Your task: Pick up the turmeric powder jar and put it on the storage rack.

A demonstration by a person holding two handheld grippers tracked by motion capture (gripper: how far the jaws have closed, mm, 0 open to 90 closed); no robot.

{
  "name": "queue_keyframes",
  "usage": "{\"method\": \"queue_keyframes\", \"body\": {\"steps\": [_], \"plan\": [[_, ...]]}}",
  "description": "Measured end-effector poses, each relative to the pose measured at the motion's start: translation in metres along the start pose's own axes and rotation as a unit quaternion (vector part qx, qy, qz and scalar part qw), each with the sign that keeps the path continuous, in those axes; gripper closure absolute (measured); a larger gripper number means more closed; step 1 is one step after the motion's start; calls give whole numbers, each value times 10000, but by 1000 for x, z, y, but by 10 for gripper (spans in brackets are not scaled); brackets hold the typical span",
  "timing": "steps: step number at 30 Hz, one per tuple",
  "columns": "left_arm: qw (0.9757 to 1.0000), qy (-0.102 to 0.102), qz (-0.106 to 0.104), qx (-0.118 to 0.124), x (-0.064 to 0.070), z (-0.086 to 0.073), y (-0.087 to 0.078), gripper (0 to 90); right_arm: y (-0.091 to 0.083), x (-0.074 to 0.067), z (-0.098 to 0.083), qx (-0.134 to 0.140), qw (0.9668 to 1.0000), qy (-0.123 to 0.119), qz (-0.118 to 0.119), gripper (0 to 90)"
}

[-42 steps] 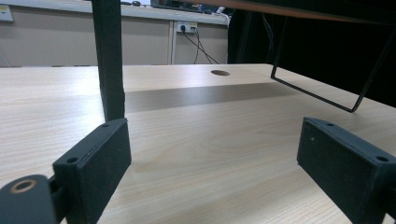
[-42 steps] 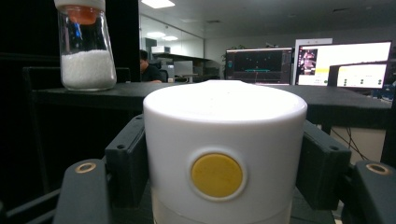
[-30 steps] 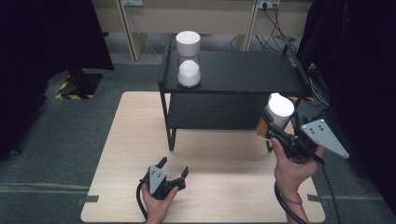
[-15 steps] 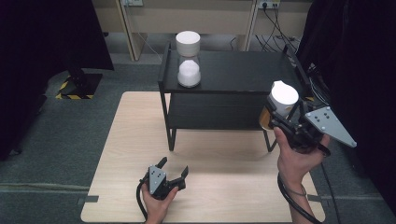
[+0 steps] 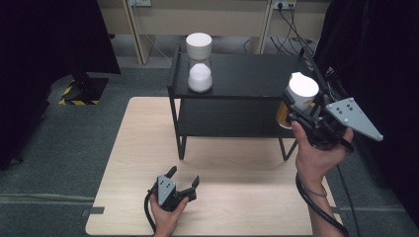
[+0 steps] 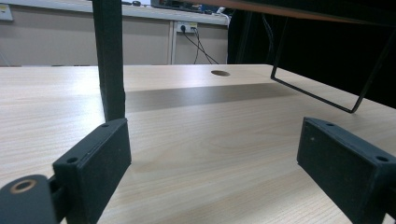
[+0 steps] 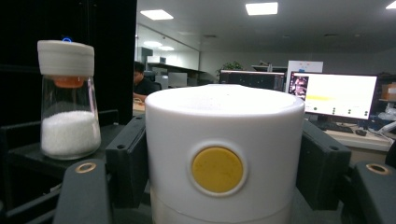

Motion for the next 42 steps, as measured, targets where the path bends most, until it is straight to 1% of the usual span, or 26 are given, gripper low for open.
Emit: {"method": "queue_keyframes", "body": {"steps": [5, 15, 29, 42], "plan": [[10000, -4, -2, -3, 0, 0, 0, 93, 3, 1, 8, 68, 10000, 2, -25, 309], [10000, -4, -10, -12, 0, 0, 0, 93, 13, 5, 17, 102, 9999, 43, -70, 309], [10000, -1, -5, -18, 0, 0, 0, 92, 28, 9, 32, 75, 9999, 46, -119, 308], [10000, -13, -7, -17, 0, 0, 0, 93, 41, 9, 38, 61, 9999, 49, -151, 308]]}}
Point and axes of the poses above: each handheld gripper's, and its own axes: y roughly forward along the jaws, z roughly out of its top, x roughly to its right, the point moved 8 cm from there along y, roughly forward along the jaws, and after that the axes turned 3 degrees about z, right-handed, at the moved point
